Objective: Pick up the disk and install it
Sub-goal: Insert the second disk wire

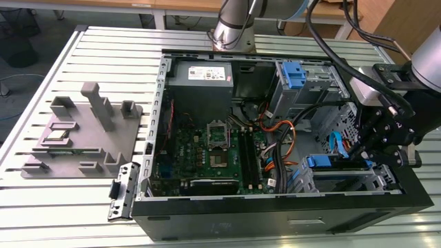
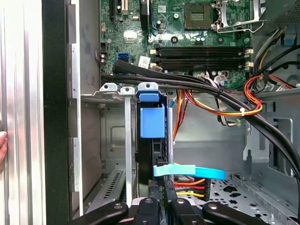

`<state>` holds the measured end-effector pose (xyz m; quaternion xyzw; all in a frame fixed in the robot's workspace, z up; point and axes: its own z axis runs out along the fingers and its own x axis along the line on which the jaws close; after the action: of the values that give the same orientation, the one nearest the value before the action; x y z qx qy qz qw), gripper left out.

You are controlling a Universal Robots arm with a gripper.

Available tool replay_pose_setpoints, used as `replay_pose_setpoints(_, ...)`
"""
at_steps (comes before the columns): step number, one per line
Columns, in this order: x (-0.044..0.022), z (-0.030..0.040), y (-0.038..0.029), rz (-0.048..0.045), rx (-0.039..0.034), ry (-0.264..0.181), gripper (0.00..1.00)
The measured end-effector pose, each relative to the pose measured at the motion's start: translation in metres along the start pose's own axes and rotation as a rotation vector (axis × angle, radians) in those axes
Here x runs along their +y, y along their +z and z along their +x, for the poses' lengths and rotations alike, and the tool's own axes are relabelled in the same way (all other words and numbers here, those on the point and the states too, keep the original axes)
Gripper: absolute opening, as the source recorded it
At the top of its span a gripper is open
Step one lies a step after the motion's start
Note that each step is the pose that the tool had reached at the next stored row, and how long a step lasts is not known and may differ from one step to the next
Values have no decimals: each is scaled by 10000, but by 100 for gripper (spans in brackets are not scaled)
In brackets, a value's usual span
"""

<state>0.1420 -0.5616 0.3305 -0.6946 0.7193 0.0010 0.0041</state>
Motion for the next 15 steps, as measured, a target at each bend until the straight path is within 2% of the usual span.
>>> replay_pose_setpoints(12, 0, 0, 12, 0, -6, 0, 17)
replay_pose_setpoints(13, 0, 0, 11, 0, -4, 0, 24)
replay_pose_setpoints(15, 0, 0, 7, 1, -1, 0, 24)
